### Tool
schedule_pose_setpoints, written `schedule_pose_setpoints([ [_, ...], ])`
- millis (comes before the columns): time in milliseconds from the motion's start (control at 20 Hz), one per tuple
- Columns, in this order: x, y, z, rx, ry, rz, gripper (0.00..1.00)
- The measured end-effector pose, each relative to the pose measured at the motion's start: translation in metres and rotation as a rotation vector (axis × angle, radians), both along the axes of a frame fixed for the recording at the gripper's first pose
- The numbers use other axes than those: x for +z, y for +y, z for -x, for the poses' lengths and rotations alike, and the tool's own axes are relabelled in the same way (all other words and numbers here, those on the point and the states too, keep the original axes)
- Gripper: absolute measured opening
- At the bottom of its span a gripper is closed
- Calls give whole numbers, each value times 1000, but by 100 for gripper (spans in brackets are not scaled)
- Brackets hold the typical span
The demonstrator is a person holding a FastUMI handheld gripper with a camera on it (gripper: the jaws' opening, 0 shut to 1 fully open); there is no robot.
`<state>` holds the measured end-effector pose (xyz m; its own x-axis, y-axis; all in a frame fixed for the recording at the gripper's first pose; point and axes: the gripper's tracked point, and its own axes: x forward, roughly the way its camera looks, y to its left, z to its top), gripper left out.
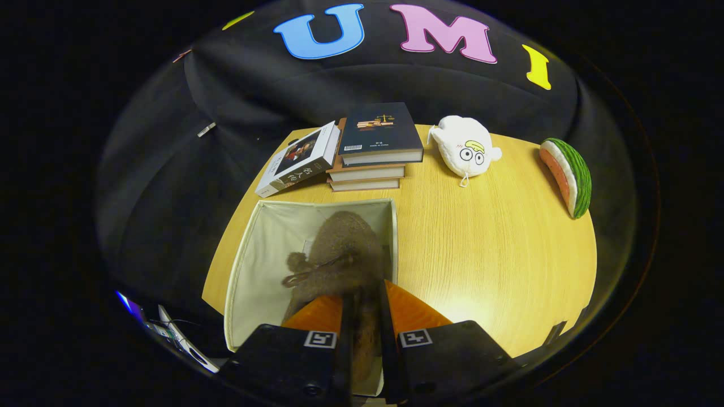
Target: Open the storage box then place both shoes into the box .Put the left shoe in first, then the right shoe, with the right side of both shoes facing outward in a uniform manner.
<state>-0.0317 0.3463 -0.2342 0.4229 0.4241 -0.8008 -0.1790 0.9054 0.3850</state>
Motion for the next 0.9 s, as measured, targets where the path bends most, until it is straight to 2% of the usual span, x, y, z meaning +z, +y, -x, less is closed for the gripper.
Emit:
schedule_pose_setpoints([
  [100,9,6,4,17,-31,-44,44],
  [350,17,-8,3,31,-101,-15,91],
  [400,16,-11,2,30,-111,-8,96],
  [500,18,-18,-1,15,-124,-10,99],
  [700,20,-35,-9,-16,-157,-9,99],
  [900,33,-71,-29,-78,-248,-5,99],
])
